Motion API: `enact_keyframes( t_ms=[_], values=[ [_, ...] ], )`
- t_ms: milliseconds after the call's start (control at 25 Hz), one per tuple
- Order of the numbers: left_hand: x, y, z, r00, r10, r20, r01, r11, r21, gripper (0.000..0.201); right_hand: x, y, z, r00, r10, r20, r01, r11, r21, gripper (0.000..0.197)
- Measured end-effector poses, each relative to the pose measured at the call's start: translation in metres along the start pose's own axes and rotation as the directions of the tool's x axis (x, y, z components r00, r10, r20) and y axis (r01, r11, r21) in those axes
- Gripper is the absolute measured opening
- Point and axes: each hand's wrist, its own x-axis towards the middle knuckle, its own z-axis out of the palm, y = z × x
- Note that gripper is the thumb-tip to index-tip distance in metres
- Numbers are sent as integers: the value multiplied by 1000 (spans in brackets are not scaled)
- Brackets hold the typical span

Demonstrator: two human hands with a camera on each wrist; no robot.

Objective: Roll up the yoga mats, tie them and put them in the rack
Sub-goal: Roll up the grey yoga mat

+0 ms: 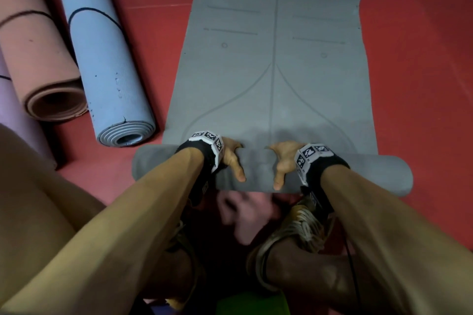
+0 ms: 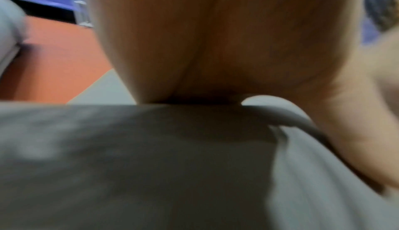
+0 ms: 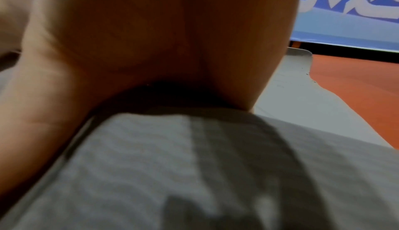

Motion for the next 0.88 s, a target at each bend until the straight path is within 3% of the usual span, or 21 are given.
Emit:
enact_keyframes(
  t_ms=[120,200,320,440,520,600,680,800,880],
  values=[
    [-5,-1,13,985,78,-153,-31,957,289,108,7,-2,-16,996,-20,89,14,998,65,127],
    [-8,0,21,970,82,-229,22,908,419,116,17,-1,-20,988,-20,150,0,991,131,116],
    [-2,-2,19,971,76,-228,14,928,372,113,22,2,-17,985,-34,170,6,987,163,127],
    [3,1,7,989,57,-137,-13,952,305,105,10,5,-6,996,-21,90,3,980,200,105],
    [4,1,1,997,27,-79,-4,962,274,93,2,6,5,1000,-31,2,30,996,86,113],
    [13,-3,-2,999,25,-35,-16,967,254,99,-4,4,17,995,-34,-99,22,993,-117,122],
    [19,-6,1,999,42,-15,-37,969,243,108,-8,1,24,988,-22,-152,-7,983,-182,125],
    [20,-10,9,997,77,-29,-68,972,224,127,-3,-1,15,996,-27,-89,21,997,-69,125],
    [11,-9,12,992,89,-94,-65,969,237,127,2,-2,4,999,-39,-14,38,999,-31,119]
  ],
)
